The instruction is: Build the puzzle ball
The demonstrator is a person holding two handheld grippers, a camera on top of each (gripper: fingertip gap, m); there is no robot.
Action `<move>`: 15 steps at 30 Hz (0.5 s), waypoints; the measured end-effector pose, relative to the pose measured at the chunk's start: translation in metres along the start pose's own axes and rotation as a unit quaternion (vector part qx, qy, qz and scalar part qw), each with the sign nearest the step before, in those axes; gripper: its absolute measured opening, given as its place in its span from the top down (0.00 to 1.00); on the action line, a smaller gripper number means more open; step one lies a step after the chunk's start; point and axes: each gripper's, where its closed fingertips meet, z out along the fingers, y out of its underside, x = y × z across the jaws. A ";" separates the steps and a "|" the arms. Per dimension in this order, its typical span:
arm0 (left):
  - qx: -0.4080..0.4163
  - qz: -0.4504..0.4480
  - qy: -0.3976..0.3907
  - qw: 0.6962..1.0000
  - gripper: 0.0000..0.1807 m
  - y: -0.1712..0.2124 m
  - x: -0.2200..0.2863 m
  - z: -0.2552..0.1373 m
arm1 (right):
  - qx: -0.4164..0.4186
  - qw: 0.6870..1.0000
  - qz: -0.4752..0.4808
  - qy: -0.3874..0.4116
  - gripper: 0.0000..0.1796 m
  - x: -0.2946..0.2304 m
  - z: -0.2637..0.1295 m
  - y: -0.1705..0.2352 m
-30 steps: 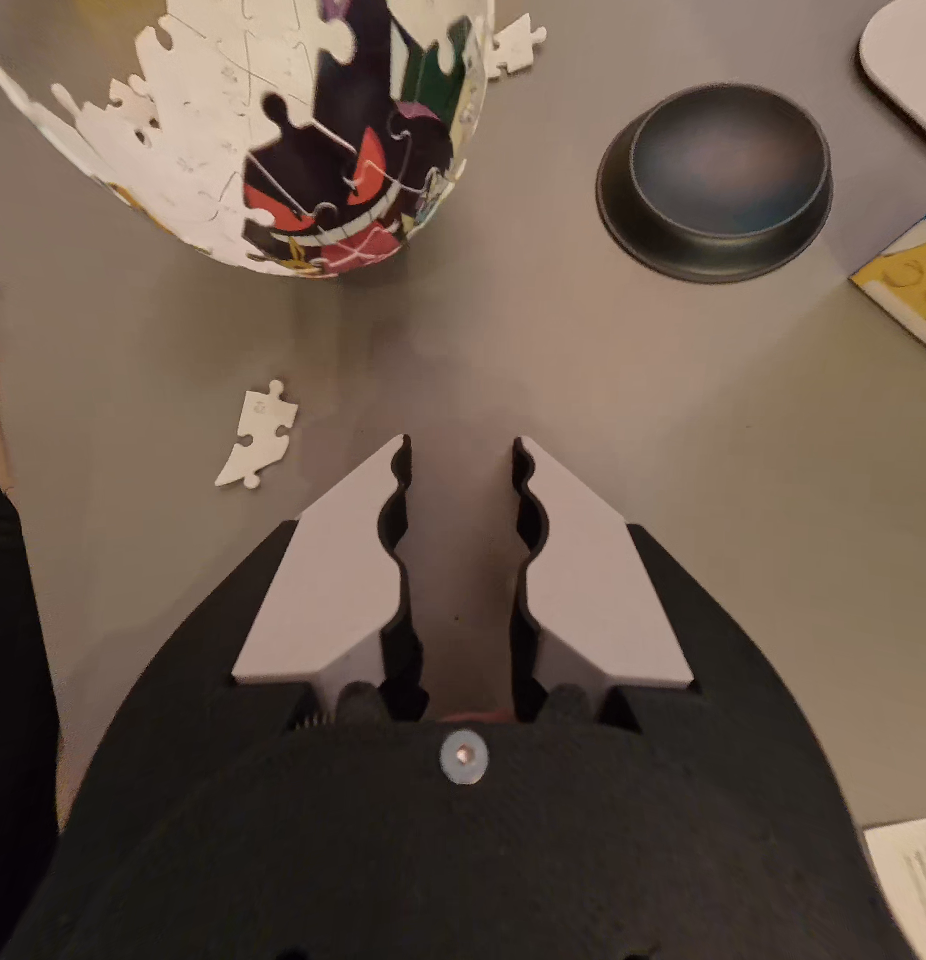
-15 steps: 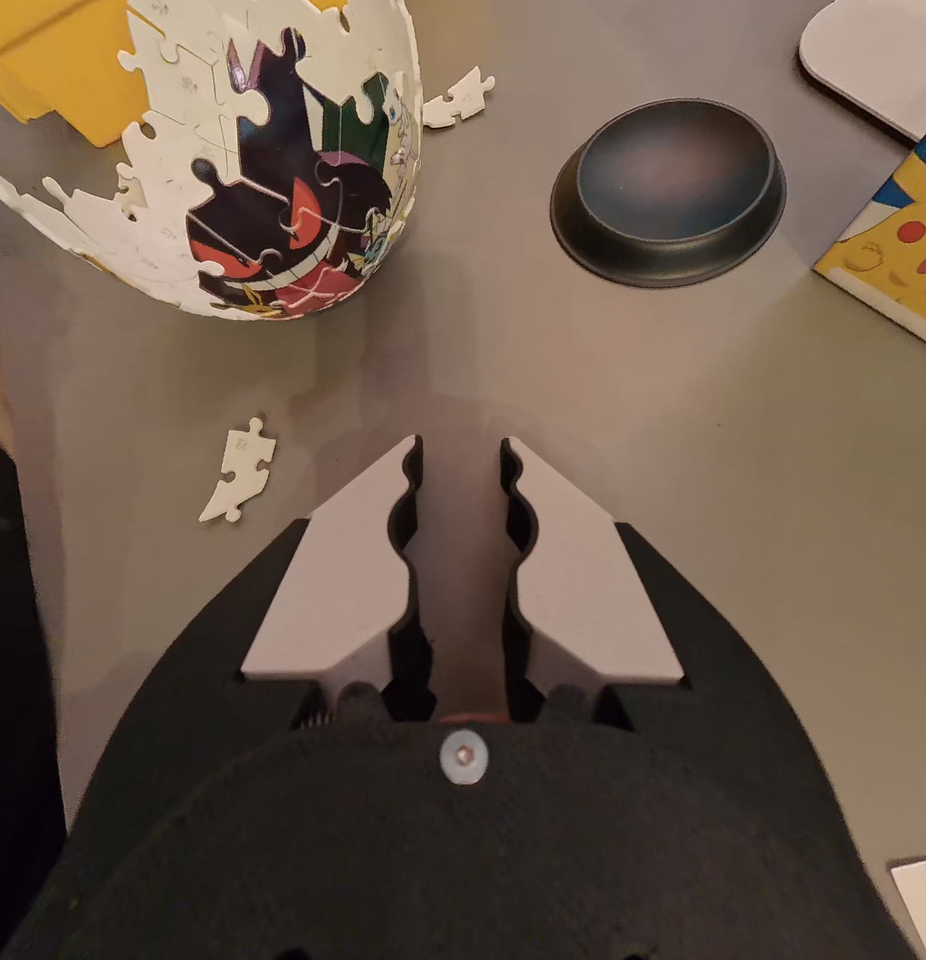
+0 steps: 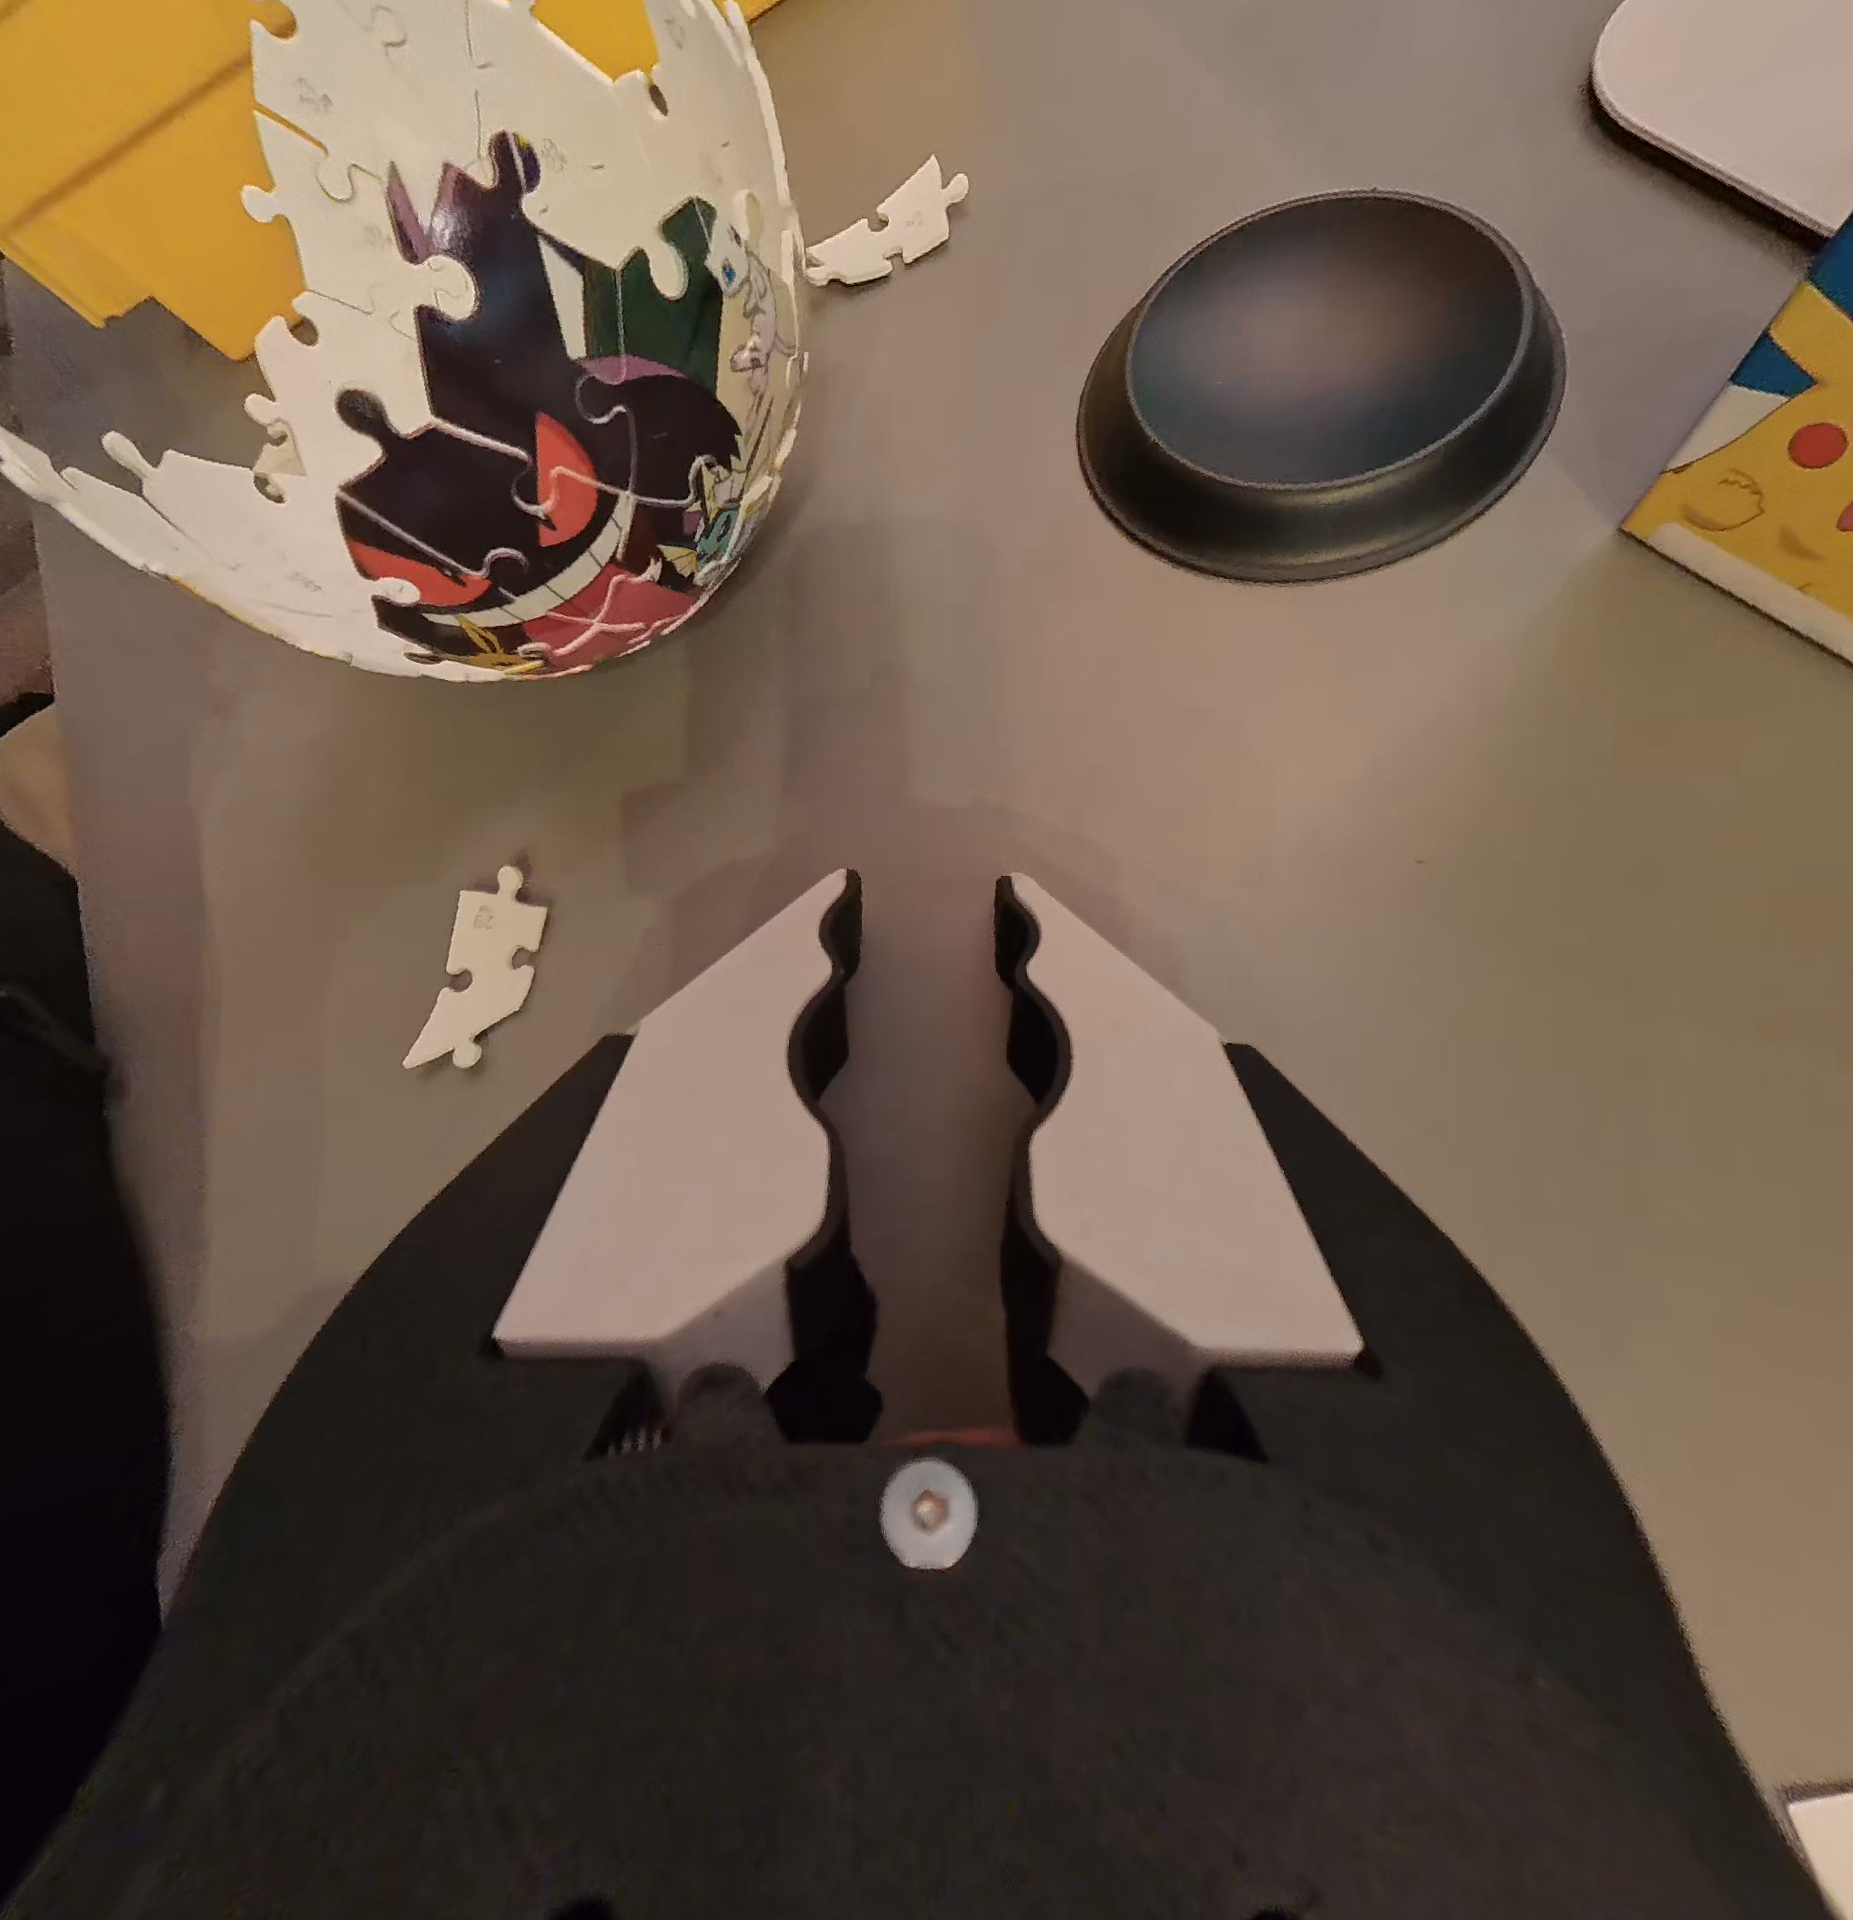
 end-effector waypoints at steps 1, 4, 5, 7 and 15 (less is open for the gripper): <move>-0.024 0.014 0.006 1.000 0.79 0.004 0.002 0.008 | 0.000 1.000 0.000 0.000 0.87 0.001 0.000 0.000; -0.087 0.028 0.026 0.995 0.78 0.019 0.007 0.029 | 0.000 1.000 -0.004 0.002 0.87 0.001 0.001 -0.001; -0.099 0.036 0.025 0.994 0.78 0.022 0.008 0.034 | 0.000 1.000 -0.005 0.002 0.87 0.001 0.001 -0.001; -0.145 0.050 0.039 0.987 0.79 0.035 0.012 0.041 | 0.000 1.000 -0.004 0.001 0.87 0.001 0.001 -0.001; -0.169 0.058 0.056 0.982 0.90 0.038 0.011 0.048 | 0.000 1.000 0.003 -0.007 0.87 0.000 0.001 -0.001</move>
